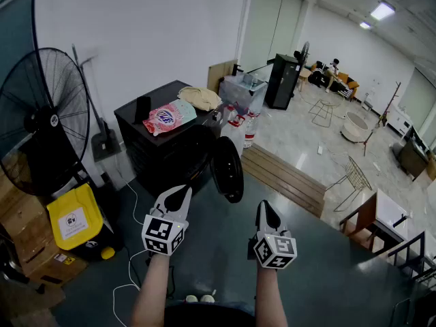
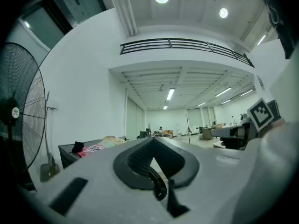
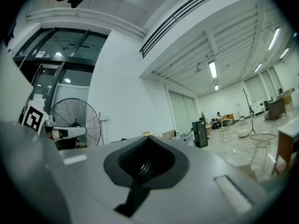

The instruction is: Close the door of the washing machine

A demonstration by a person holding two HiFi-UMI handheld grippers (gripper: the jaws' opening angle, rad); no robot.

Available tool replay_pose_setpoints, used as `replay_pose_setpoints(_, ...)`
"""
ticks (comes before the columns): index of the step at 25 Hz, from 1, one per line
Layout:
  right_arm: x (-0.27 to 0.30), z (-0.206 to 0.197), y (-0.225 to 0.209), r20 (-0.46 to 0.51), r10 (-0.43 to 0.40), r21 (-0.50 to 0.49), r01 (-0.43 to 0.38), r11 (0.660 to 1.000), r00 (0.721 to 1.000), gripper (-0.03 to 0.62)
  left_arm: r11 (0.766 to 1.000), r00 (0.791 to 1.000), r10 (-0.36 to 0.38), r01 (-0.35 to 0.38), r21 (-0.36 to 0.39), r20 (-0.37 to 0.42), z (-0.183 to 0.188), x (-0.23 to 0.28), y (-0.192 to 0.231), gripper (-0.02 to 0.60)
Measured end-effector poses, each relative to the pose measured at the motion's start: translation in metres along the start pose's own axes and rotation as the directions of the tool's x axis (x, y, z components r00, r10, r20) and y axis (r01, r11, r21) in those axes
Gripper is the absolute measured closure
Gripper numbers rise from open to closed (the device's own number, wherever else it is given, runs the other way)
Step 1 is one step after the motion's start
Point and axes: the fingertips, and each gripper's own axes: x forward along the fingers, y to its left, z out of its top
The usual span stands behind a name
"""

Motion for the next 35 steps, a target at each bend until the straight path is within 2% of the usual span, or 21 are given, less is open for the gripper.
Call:
replay_pose_setpoints(17, -0.004, -0.002, 0.004, -0.001, 0.007, 0.016, -0.007, 1.0, 1.0, 0.583, 1.0, 1.0, 0.003, -0.003, -0.009, -0.015, -0.006, -0.008, -0.001, 0.583)
replay_pose_setpoints(29, -0.013, -0.036, 0.01, -0.061, 0.048, 0.03, -0.047, 0.998, 0.997, 0.582, 0.999, 0.996, 0.0, -0.004, -0.043, -0.089, -0.04, -0.018, -0.011, 0.583)
replay_pose_setpoints(31, -0.013, -0.039, 0.01, -0.064, 0.071, 0.048, -0.068, 0.997, 0.995, 0.52, 0.999, 0.995, 0.001, -0.006, -0.048, -0.099, -0.044, -0.017, -0.012, 0.583)
replay_pose_setpoints(35, -0.011, -0.04, 0.005, -0.048, 0.109, 0.086, -0.105, 0.991, 0.993, 0.445, 0.999, 0.994, 0.008, -0.013, -0.047, -0.11, -0.049, -0.014, -0.013, 0.583)
